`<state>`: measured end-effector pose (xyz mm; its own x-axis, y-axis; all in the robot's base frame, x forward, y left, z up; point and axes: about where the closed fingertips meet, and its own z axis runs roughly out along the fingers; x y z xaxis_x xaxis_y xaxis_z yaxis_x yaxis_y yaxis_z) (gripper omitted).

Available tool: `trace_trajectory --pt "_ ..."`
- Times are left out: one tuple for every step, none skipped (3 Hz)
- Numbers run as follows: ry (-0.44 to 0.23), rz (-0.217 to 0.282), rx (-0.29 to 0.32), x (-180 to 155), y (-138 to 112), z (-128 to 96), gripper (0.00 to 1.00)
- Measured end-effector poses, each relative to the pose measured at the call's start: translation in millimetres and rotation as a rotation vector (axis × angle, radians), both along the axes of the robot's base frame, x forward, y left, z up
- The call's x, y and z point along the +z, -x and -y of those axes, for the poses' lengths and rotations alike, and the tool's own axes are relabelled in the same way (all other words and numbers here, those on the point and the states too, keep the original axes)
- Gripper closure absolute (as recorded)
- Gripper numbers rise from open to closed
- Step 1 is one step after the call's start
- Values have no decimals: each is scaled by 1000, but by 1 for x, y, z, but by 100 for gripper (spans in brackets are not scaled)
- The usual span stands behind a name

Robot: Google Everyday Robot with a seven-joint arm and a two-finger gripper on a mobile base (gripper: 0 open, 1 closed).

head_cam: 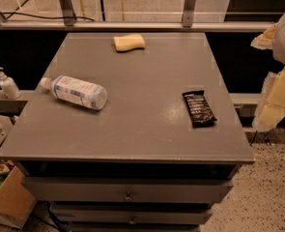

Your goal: Move sponge near rxbar chocolate

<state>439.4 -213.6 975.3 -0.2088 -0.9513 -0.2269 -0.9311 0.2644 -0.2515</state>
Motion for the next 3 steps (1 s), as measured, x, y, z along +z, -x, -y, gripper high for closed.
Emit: trace_trajectory --pt "-61 37 51 -6 -20 -19 0" --pt "-139 76 91 -16 -56 -42 0" --pt "-216 106 101 -29 -102 -57 0"
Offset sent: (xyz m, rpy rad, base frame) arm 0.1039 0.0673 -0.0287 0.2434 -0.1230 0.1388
